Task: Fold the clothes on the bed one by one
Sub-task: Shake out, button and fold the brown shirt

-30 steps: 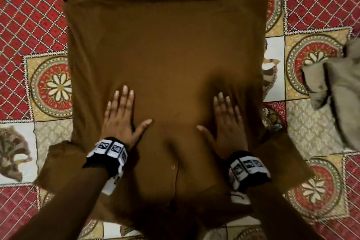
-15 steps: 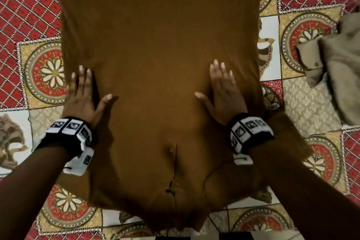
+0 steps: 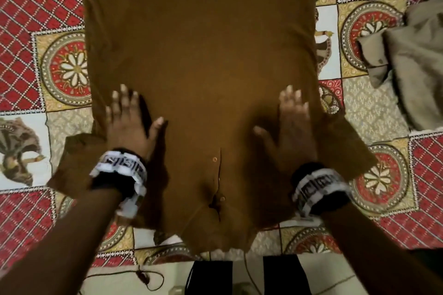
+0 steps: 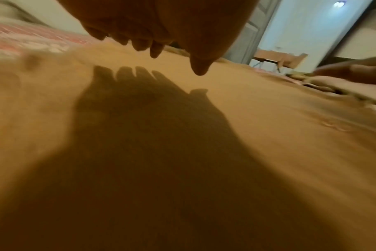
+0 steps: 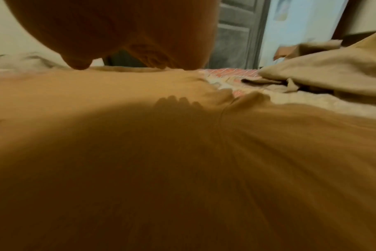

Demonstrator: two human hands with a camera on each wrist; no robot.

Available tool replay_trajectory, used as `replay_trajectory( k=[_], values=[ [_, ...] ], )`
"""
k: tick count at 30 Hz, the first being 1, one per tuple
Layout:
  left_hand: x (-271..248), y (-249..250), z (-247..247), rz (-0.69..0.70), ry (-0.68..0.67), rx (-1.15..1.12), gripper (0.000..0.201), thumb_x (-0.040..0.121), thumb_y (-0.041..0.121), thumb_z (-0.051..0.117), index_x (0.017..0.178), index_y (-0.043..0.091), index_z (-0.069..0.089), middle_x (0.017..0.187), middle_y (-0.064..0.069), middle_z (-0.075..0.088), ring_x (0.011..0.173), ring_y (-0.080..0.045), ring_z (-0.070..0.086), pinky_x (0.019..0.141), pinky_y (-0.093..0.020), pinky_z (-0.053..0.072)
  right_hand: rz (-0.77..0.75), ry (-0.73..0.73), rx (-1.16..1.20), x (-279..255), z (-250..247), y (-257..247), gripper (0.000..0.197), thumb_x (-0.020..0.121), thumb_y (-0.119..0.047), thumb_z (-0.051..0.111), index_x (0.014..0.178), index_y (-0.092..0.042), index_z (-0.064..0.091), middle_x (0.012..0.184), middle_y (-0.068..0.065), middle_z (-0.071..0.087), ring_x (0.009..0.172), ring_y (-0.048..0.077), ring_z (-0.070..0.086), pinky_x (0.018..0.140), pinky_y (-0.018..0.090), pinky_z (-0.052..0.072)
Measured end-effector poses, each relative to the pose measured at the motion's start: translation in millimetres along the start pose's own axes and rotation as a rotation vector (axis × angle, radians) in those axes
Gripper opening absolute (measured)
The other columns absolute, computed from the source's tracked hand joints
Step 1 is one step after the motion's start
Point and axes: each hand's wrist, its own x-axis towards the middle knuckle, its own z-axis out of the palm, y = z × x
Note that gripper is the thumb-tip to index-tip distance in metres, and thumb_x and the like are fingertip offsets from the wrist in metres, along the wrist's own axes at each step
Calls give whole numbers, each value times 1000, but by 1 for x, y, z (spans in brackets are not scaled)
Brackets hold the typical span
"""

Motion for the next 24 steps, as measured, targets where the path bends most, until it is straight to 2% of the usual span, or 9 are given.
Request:
replay_trajectory(
  k=[2, 5, 8, 10, 12, 15, 17, 21, 24],
  values=[
    [-56, 35, 21, 138, -60, -51, 76, 97, 56, 31, 156, 9, 22, 167, -12, 4, 153, -31, 1, 123, -50, 10, -141, -125, -2, -54, 33, -26, 84, 102, -58, 42, 161, -6, 11, 169, 10, 2, 157, 25, -3, 127, 50, 8],
    [-117, 70, 58, 215, -144, -97, 68, 100, 50, 28, 159, 16, 17, 167, -2, 1, 154, -21, -2, 123, -49, 15, -154, -140, -6, -94, 72, -33, 78, 103, -53, 44, 161, -8, 17, 170, 6, 7, 157, 21, 1, 124, 50, 19],
    [-136, 62, 76, 95, -122, -129, 70, 99, 55, 30, 159, 23, 13, 167, 6, -1, 154, -14, -3, 124, -42, 9, -44, -74, -41, -98, 81, -9, 85, 100, -61, 42, 161, -9, 14, 170, 5, 5, 157, 20, 2, 127, 45, 9],
    [-141, 50, 81, 34, -75, -134, 75, 97, 58, 35, 159, 22, 14, 167, 6, 2, 154, -13, -1, 122, -39, 6, 124, -13, -69, -105, 75, 16, 90, 99, -66, 39, 162, -9, 9, 170, 6, 2, 157, 21, 0, 127, 43, 4],
    [-151, 38, 81, -62, -45, -140, 77, 96, 61, 34, 159, 21, 15, 167, 5, 3, 154, -14, 1, 122, -41, 9, 264, 40, -87, -118, 69, 41, 91, 99, -68, 36, 161, -8, 8, 170, 10, 5, 157, 24, 3, 127, 46, 9],
    [-182, 12, 79, -183, -35, -156, 80, 96, 66, 26, 159, 19, 13, 167, 3, 2, 154, -18, 5, 122, -49, 16, 329, 71, -47, -132, 58, 56, 92, 99, -66, 36, 160, -3, 9, 168, 16, 8, 157, 28, 5, 124, 53, 15],
    [-208, -5, 81, -182, -59, -137, 82, 96, 68, 22, 159, 17, 11, 167, 2, 0, 154, -19, 4, 121, -51, 17, 266, 100, -43, -137, 54, 46, 91, 100, -62, 41, 159, 1, 11, 168, 19, 8, 156, 30, 4, 125, 53, 13],
    [-220, -4, 86, -181, 7, -103, 85, 96, 67, 25, 159, 11, 11, 167, -7, 3, 154, -24, 2, 123, -49, 12, -125, 71, 40, -151, 64, -7, 83, 100, -51, 50, 157, 2, 21, 167, 19, 14, 156, 31, 7, 127, 49, 10],
    [-223, 1, 94, -174, 76, -114, 82, 97, 62, 31, 159, 11, 13, 167, -8, 4, 154, -25, 1, 124, -46, 8, -187, -10, 52, -168, 87, -21, 81, 101, -51, 49, 158, 0, 21, 167, 17, 14, 156, 29, 7, 126, 49, 13]
  ],
)
